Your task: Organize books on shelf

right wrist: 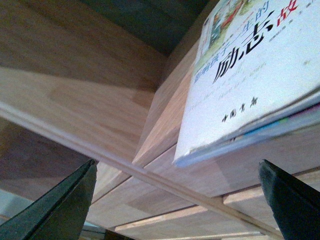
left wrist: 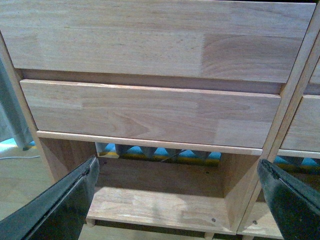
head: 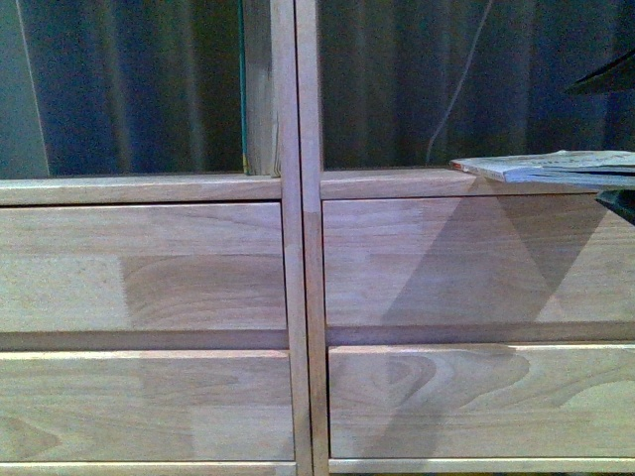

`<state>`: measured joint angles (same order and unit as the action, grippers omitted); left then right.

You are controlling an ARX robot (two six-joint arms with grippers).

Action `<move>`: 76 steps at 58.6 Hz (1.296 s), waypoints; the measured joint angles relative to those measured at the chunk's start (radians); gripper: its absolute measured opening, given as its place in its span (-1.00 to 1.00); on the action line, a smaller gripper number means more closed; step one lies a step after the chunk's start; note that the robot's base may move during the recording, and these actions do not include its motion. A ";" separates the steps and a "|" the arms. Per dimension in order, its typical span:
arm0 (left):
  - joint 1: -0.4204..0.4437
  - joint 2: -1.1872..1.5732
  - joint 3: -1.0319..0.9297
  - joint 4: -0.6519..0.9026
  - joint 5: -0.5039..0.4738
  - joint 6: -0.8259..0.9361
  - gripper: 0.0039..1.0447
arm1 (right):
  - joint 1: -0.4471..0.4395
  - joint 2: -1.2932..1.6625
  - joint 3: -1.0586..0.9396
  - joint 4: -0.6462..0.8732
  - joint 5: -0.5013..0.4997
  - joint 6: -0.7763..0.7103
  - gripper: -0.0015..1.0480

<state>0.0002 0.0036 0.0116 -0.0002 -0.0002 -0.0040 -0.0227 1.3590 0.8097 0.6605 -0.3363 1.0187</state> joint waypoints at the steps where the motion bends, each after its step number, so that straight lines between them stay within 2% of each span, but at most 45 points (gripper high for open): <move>1: 0.000 0.000 0.000 0.000 0.000 0.000 0.86 | 0.002 0.016 0.014 0.000 0.010 0.014 0.86; 12: 0.000 0.000 0.000 0.000 0.000 0.000 0.86 | 0.014 0.125 0.111 -0.016 0.078 0.046 0.86; 29: 0.000 0.000 0.000 0.000 0.000 0.000 0.86 | 0.014 0.224 0.224 -0.086 0.130 0.096 0.86; 41: 0.000 0.000 0.000 0.000 0.000 0.000 0.86 | 0.014 0.235 0.280 -0.126 0.179 0.094 0.29; 55: 0.001 0.000 0.000 0.000 0.006 0.000 0.86 | 0.014 0.240 0.279 -0.113 0.174 0.092 -0.44; 58: 0.062 0.021 0.000 0.062 0.182 -0.067 0.86 | 0.014 0.241 0.270 -0.100 0.164 0.093 -0.63; 59: 0.109 0.042 0.002 0.107 0.282 -0.116 0.86 | 0.014 0.241 0.262 -0.090 0.163 0.100 -0.72; 63: 0.214 0.101 0.017 0.187 0.440 -0.198 0.86 | 0.011 0.239 0.248 -0.068 0.143 0.107 -0.84; 69: 0.386 0.217 0.072 0.338 0.613 -0.303 0.86 | 0.006 0.220 0.215 -0.034 0.105 0.115 -0.86; 76: 0.576 0.379 0.161 0.546 0.736 -0.404 0.86 | 0.000 0.165 0.160 0.012 0.037 0.110 -0.86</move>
<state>0.5766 0.3824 0.1722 0.5453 0.7357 -0.4084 -0.0231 1.5242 0.9695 0.6724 -0.2993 1.1290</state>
